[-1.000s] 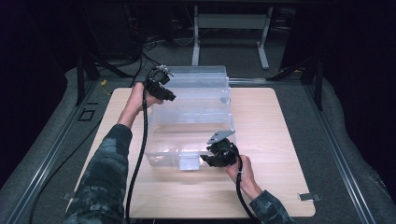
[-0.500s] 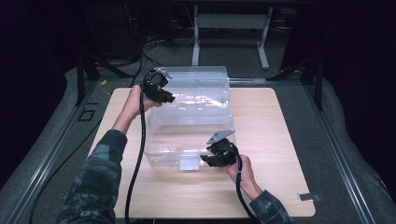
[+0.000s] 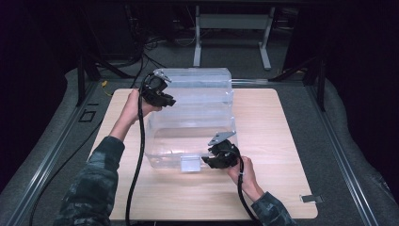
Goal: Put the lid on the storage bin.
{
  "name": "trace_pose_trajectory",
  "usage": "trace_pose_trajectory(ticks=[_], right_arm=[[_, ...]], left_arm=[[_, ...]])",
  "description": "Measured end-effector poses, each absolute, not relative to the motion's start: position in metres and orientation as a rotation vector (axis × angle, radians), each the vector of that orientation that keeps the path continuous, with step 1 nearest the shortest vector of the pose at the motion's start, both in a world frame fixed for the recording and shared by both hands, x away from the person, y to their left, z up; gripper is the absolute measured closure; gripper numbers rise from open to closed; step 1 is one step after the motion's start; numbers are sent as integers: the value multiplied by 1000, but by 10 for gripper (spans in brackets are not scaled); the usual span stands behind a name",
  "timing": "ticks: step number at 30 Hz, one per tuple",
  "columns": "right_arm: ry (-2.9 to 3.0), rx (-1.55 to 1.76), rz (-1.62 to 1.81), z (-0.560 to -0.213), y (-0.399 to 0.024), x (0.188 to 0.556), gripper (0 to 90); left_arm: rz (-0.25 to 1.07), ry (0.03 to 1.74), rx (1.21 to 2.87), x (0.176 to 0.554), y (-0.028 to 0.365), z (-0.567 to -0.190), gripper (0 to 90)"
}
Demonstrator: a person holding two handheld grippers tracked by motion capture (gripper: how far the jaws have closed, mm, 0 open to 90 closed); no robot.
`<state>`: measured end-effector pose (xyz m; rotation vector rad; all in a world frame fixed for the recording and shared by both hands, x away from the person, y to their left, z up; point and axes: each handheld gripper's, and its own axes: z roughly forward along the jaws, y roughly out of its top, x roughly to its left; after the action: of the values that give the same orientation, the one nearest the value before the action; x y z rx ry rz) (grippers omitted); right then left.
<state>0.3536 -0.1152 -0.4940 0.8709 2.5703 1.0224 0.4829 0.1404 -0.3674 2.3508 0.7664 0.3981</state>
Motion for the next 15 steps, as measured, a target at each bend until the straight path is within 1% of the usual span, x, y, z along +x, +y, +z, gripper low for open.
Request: trace_pose_trajectory(ticks=[15], right_arm=[[2560, 870, 1031, -495, -114, 353, 561]], left_arm=[[432, 746, 2332, 463, 143, -367, 758]])
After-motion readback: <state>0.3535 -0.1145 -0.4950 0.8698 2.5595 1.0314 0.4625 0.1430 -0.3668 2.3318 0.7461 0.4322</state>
